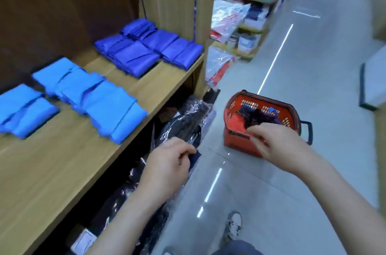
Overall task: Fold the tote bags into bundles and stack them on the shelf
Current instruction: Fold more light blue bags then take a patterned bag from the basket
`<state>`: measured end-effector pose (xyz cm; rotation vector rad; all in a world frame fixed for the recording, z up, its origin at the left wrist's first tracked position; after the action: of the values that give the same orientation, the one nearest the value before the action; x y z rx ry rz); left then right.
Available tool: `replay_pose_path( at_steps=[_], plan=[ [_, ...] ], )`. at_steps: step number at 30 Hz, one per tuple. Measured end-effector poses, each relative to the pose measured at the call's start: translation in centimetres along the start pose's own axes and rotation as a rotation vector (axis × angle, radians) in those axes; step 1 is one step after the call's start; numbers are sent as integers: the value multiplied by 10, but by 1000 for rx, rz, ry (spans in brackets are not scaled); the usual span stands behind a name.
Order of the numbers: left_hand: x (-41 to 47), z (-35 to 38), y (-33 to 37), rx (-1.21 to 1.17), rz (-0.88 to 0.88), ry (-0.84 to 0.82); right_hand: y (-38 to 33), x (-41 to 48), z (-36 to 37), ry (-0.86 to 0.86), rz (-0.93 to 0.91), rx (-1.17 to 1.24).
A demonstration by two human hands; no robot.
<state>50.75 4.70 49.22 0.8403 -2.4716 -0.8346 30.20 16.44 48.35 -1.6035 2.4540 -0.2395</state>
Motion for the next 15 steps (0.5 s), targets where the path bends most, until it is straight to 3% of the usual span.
replay_pose_path(
  at_steps=[8,15],
  plan=[
    [90,185,49,62,-56,-286,233,-57,9,62,409,197],
    [173,290,73,38,-129,-380,380,-86,32,174,754,513]
  ],
)
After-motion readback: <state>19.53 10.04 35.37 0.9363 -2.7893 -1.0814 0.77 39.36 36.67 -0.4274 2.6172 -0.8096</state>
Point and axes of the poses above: each hand's wrist, its own x-axis towards the middle knuckle, its own z-axis out of the palm, y = z × x, the point moved 10 cm from there along x, towards the middle knuckle, and after that the axes turned 1 degree about x, right-handed, at the moved point
